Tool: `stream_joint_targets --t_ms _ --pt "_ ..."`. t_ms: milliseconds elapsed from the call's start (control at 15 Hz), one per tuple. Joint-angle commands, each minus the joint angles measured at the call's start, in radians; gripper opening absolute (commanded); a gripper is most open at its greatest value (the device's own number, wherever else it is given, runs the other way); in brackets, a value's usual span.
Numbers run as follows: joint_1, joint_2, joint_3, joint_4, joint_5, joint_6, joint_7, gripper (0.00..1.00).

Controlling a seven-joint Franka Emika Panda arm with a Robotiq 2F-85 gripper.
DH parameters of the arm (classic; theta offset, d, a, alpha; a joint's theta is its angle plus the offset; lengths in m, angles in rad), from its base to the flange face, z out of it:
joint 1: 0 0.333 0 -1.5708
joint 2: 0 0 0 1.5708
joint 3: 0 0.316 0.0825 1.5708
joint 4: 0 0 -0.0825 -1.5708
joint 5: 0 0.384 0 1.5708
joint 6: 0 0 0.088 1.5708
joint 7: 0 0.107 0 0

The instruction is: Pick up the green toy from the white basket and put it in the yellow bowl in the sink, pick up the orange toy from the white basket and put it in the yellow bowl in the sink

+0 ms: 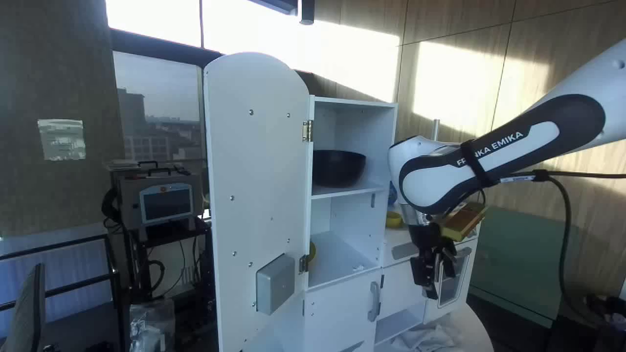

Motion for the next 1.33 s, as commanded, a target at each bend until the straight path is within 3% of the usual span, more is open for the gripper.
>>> stream_joint_targets --t_ms 0,800,1000,1267 --pt "0.017 0.001 -0.016 0.004 -0.004 -0.002 0.004 1.0" --pt "0.017 0.0 -0.016 0.007 -0.004 -0.002 0.004 1.0" --pt "-0.02 0.036 -0.055 0.027 0.017 -0.018 0.056 1.0" --pt "-0.088 0.001 -0.156 0.03 0.059 -0.007 0.082 1.0"
